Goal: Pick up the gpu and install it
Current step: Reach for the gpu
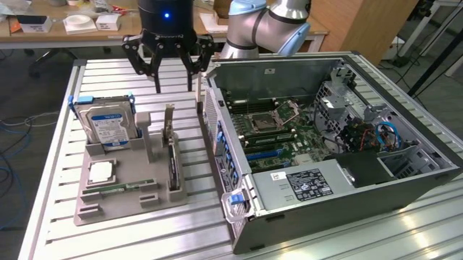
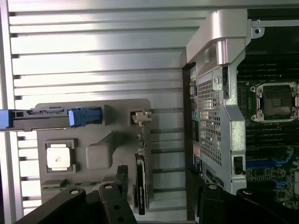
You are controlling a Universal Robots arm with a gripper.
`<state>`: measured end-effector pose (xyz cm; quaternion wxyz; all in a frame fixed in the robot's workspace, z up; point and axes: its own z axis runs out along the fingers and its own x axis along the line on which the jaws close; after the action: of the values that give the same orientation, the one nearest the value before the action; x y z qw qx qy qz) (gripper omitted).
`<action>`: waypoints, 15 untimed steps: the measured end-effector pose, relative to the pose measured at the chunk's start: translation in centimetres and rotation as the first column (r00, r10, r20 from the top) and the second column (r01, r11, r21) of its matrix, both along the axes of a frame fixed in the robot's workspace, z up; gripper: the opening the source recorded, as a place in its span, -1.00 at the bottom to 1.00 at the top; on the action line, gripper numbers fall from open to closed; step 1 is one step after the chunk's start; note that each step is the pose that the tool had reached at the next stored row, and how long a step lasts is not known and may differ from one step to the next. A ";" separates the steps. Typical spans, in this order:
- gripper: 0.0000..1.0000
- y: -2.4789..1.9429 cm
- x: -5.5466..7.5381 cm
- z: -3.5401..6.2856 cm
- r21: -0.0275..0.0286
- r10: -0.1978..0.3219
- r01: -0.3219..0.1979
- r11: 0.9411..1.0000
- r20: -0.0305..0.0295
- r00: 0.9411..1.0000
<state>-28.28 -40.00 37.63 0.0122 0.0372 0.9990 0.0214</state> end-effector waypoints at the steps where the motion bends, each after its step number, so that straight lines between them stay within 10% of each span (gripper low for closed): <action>1: 0.22 0.00 -0.1 -0.01 0.000 0.000 0.000 1.000 0.000 1.000; 15: 0.22 0.00 -1.5 -0.22 0.000 0.000 0.000 1.000 0.000 1.000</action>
<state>-29.74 -40.00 37.41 0.0120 0.0372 0.9990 0.0214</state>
